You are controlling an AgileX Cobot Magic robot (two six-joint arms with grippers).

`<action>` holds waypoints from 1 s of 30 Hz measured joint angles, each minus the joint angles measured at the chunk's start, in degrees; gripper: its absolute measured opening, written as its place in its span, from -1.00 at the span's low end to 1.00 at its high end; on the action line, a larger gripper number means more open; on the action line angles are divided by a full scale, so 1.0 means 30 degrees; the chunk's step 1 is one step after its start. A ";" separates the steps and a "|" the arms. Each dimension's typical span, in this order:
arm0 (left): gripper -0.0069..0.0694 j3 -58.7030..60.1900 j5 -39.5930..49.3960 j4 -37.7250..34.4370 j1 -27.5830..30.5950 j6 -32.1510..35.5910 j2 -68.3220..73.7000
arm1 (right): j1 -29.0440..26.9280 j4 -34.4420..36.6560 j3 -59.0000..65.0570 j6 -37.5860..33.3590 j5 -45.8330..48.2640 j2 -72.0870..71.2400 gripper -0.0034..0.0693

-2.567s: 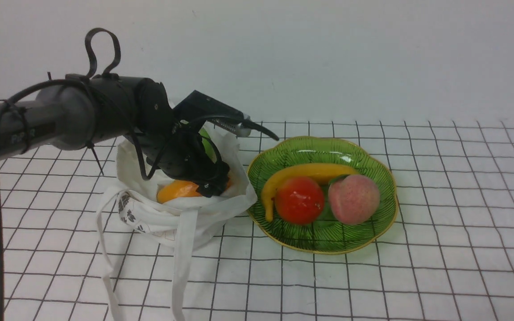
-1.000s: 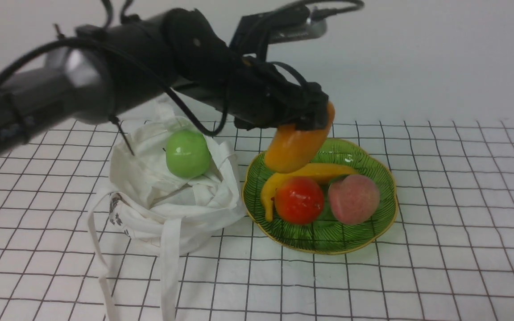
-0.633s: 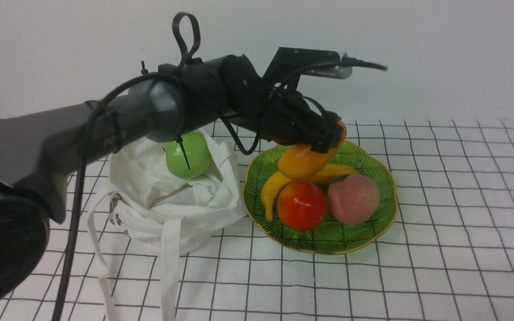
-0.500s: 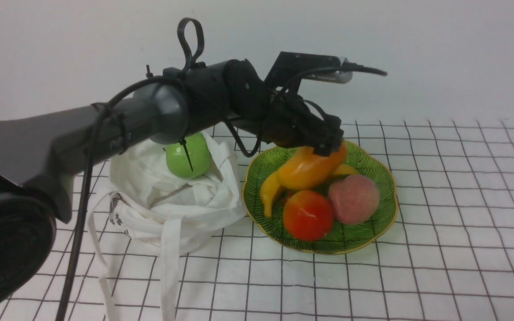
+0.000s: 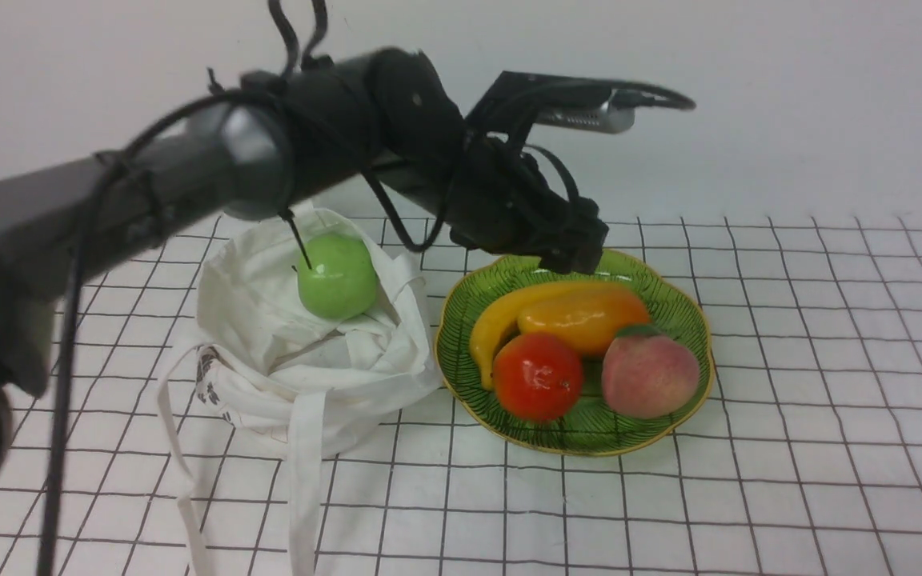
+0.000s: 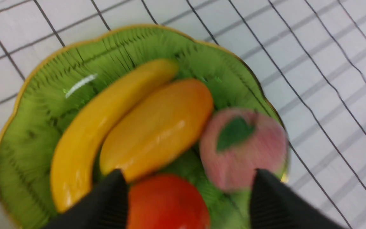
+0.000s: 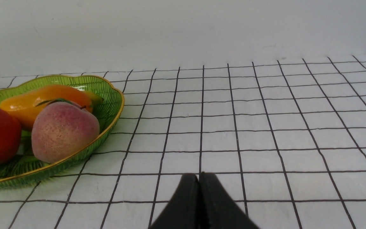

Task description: Take the fruit out of the bag on the white checkered tablecloth and place them on the plate.

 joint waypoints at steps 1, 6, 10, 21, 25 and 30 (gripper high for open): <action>0.10 -0.0302 0.1412 0.0405 0.0133 -0.0190 -0.0653 | 0.0000 0.0000 0.0000 0.0000 0.0000 0.0000 -0.94; -0.74 -0.0477 0.6112 0.2737 0.0382 -0.0941 -0.4448 | 0.0000 0.0000 0.0000 0.0000 0.0000 0.0000 -0.94; -0.82 0.2261 0.6099 0.2947 0.0092 -0.1311 -0.8105 | 0.0000 0.0000 0.0000 0.0000 0.0000 0.0000 -0.94; -0.84 1.7806 -0.4309 0.1439 -0.1239 -0.1408 -1.9406 | 0.0000 0.0000 0.0000 0.0000 0.0000 0.0000 -0.94; -0.84 2.0688 -0.5412 0.1058 -0.1239 -0.1408 -2.1794 | 0.0000 0.0000 0.0000 0.0000 0.0000 0.0000 -0.94; -0.84 2.3478 -0.5396 0.0945 -0.1239 -0.1427 -2.3950 | 0.0000 0.0000 0.0000 0.0000 0.0000 0.0000 -0.94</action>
